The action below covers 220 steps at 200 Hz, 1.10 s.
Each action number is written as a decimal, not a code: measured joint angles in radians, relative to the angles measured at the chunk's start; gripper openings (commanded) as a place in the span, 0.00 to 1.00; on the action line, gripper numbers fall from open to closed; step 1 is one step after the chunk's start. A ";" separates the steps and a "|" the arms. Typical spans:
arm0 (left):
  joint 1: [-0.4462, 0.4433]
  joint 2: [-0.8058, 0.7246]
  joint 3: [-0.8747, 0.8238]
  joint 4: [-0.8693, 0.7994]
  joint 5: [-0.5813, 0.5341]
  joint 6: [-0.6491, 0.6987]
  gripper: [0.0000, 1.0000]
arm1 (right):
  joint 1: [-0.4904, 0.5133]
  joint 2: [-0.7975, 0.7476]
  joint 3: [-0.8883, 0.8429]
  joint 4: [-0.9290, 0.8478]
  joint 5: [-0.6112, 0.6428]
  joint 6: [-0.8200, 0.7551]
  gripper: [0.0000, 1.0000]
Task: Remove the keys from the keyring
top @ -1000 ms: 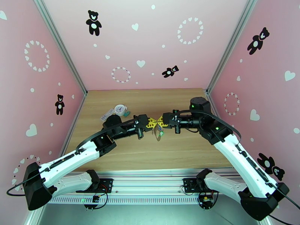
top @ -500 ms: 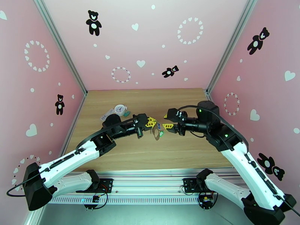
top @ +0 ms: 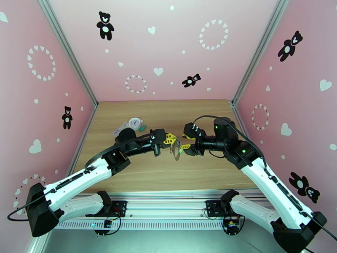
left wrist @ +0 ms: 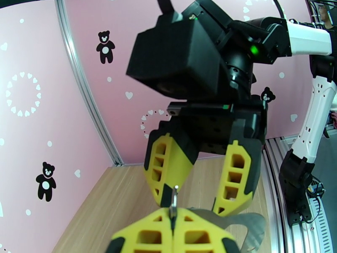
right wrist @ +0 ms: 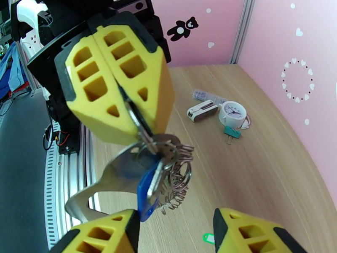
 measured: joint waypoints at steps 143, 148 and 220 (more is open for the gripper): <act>0.000 0.004 0.016 -0.046 0.001 -0.016 0.00 | 0.017 0.053 0.034 0.038 -0.084 0.011 0.55; 0.000 0.004 0.016 -0.048 0.001 -0.016 0.00 | 0.017 0.055 0.047 0.017 -0.093 -0.005 0.55; 0.000 0.004 0.016 -0.070 0.001 0.003 0.00 | -0.055 0.093 0.131 -0.155 -0.282 -0.058 0.55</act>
